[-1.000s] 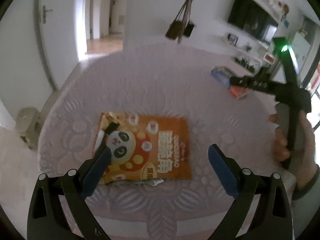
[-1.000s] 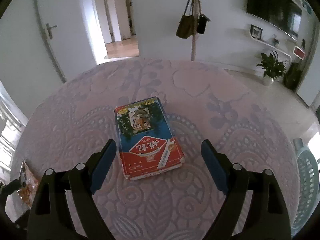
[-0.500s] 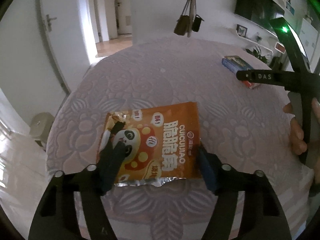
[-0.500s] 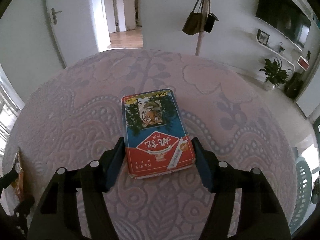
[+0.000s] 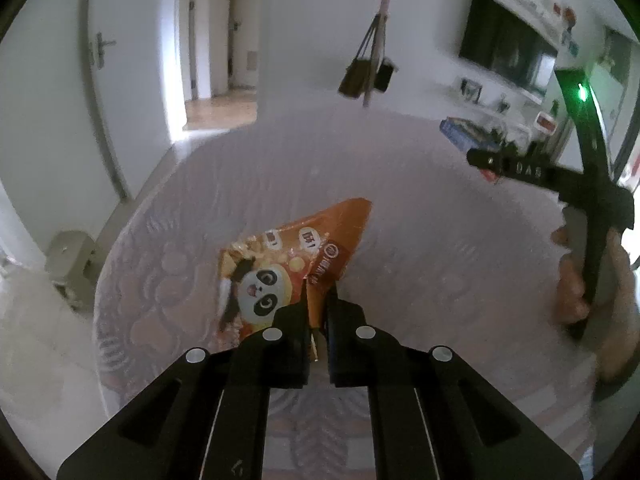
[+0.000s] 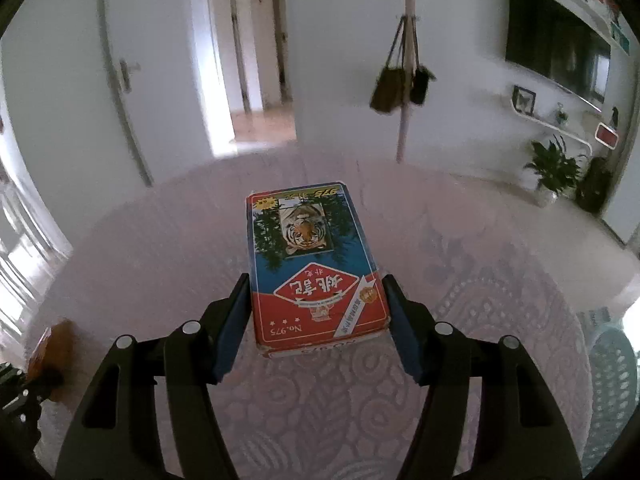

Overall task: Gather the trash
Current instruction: 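Carry snack bag and card box over the teal basket and open both grippers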

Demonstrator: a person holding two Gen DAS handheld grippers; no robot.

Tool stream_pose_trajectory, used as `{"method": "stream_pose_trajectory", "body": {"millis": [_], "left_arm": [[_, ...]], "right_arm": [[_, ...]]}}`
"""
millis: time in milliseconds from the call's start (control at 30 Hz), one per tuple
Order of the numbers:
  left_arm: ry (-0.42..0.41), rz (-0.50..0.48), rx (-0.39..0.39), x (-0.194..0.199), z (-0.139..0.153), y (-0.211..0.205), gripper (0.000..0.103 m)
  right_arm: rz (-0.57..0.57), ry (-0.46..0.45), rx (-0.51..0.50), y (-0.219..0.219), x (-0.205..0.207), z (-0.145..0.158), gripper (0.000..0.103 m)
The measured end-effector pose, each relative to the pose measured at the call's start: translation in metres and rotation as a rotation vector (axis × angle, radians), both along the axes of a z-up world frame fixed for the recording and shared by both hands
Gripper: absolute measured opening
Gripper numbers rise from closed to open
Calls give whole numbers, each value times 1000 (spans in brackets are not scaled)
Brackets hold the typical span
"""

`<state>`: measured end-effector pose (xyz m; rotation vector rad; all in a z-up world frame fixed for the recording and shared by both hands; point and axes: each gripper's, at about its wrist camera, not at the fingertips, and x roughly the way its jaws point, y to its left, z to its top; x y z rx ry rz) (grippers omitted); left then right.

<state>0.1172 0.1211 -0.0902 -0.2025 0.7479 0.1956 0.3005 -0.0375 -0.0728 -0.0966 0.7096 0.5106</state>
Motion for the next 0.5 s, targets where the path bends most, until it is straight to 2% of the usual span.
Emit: {"method": "stream_pose_trajectory", "body": {"millis": [233,400,500], "left_arm": [[-121,-100,-13,13,38,-23,4],[-187,-223,1,34,67,-71,4],[-221,-294,24,47,80,-110,4]], "right_arm": [[-136,-104,80,-59,-19,31,61],[-285,-170,55,-119,-43,53,61],[-356,-185,82,-164,-54,64,61]]}}
